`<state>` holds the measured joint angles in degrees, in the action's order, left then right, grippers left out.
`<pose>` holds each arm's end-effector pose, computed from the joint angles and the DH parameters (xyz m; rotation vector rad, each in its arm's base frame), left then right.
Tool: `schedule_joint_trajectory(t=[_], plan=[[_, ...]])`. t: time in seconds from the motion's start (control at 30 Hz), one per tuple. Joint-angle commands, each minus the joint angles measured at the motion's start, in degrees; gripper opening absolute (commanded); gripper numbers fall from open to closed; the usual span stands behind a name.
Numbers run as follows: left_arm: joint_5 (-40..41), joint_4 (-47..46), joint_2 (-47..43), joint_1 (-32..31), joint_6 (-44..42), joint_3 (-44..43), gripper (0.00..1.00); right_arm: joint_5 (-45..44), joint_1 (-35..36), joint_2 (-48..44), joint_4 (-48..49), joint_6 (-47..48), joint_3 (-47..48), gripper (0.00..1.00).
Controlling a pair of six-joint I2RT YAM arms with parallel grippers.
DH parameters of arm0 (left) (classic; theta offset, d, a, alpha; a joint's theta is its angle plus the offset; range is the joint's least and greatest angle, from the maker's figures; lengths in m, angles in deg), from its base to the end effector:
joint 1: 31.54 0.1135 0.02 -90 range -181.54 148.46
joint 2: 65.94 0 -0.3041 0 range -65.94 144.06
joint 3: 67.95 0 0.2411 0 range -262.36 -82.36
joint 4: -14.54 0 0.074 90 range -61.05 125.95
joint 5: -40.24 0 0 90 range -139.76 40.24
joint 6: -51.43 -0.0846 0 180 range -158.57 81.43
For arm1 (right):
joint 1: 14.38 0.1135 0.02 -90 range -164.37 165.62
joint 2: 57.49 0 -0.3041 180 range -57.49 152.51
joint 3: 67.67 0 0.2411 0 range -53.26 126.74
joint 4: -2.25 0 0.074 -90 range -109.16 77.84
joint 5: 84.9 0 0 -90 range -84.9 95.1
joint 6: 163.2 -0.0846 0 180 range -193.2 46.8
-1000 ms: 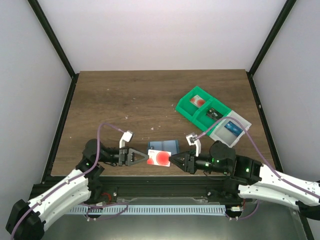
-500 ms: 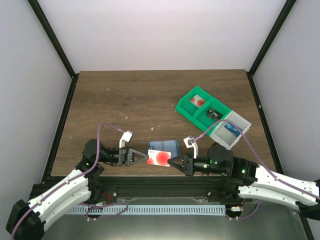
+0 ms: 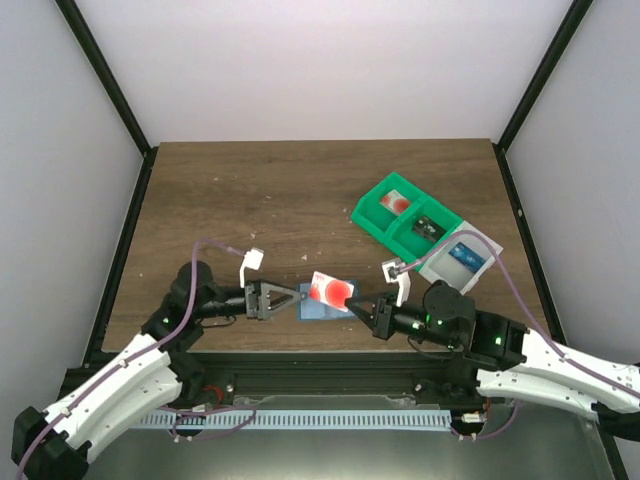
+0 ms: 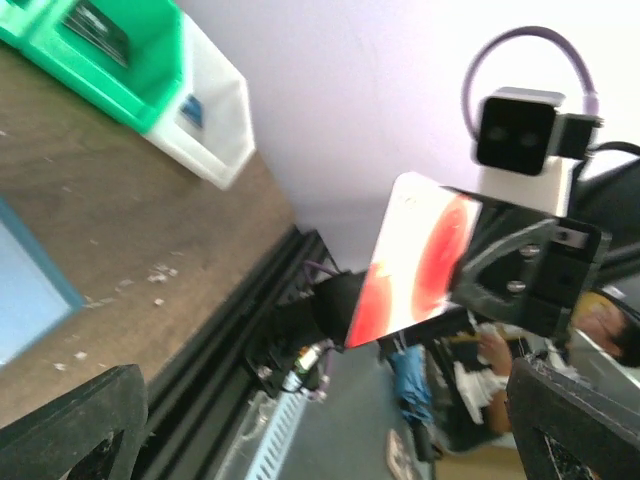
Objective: Take the credit cards out of the card holder
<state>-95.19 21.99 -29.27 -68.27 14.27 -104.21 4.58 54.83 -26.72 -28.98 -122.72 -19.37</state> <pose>0.0836 -0.1376 0.2751 0.4241 1.9974 -1.7475 0.0514 0.1331 0.3041 -0.3465 2.0399 1.3937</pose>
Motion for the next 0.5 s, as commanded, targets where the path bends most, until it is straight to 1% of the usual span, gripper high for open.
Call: schedule_joint_trajectory(t=[0.0,0.13,0.23,0.3,0.37,0.47], plan=[[11.0,14.5,-1.1,0.0,-9.6,-5.0,1.00,-10.6,0.3,2.2,-5.8,6.1,7.4,0.00],[19.5,21.5,-2.0,0.0,-15.3,-8.7,1.00,-16.0,-0.8,7.5,-7.9,10.5,12.0,0.00],[22.3,22.2,-3.5,0.0,-16.2,-9.3,1.00,-15.4,-5.3,11.8,-7.1,14.5,14.8,0.01],[22.6,21.6,-4.5,0.0,-15.9,-9.1,1.00,-10.6,-10.6,14.4,-5.2,16.4,15.6,0.01],[24.4,23.1,-4.8,0.0,-16.0,-10.0,1.00,-4.4,-16.8,16.3,-2.3,17.6,15.4,0.01],[25.1,25.1,-4.9,0.1,-17.3,-12.3,1.00,2.0,-26.2,19.2,0.7,18.4,15.0,0.01]])
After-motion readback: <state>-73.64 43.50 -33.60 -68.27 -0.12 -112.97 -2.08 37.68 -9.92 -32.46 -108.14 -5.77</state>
